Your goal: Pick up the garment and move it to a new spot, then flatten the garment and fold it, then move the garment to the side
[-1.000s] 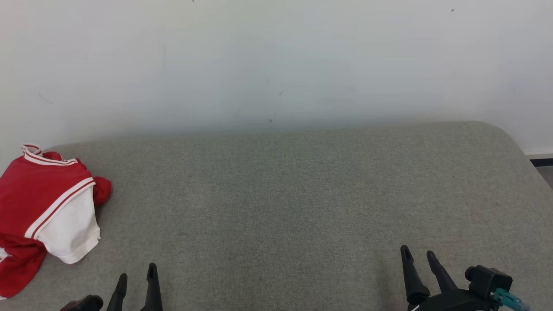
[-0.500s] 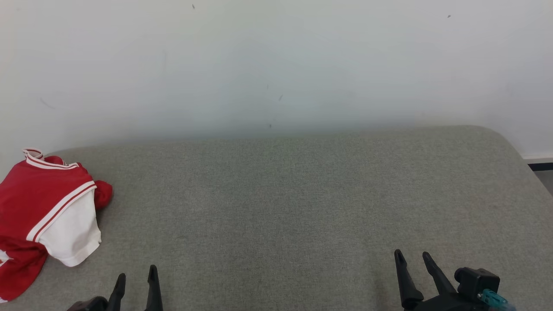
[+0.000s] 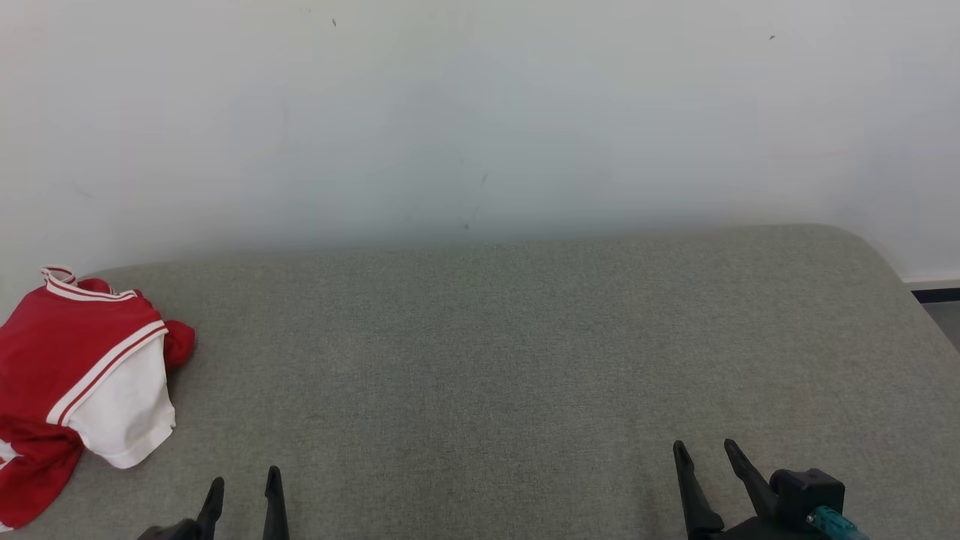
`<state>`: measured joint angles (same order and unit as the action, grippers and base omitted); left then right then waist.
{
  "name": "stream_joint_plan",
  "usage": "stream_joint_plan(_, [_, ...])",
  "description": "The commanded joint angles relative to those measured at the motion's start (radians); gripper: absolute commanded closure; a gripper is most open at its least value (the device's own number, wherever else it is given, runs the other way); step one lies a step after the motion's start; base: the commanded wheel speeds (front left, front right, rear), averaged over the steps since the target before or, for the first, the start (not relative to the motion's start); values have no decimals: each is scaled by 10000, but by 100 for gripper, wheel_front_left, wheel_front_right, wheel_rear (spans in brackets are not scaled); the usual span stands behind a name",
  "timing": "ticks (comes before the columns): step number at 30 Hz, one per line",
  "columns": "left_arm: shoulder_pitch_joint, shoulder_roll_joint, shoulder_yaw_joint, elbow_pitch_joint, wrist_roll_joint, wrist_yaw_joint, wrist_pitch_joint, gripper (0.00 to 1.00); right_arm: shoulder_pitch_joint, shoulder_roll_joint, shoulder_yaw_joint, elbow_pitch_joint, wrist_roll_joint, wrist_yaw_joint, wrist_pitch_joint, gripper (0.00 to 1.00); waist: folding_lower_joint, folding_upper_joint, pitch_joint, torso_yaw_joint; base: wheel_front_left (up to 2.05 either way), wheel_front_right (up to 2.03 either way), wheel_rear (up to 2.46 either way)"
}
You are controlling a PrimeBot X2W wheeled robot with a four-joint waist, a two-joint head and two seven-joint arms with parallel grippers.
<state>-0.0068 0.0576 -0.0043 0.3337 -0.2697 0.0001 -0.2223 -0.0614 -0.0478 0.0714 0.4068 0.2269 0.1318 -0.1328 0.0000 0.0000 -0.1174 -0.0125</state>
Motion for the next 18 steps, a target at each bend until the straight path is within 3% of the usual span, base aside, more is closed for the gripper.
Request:
stream_joint_plan(1, [34,-1,24,-6,230,29,-113,0,53,-37,23,5,-174,-17,-77,0,0,0,-9,-1,0,0,0])
stream_joint_plan(18, [214,-56,19,107,1282,76,-414,0,132,-38,220,209,-1375,-20,-337,0,0,0,-255,17,0,0,0])
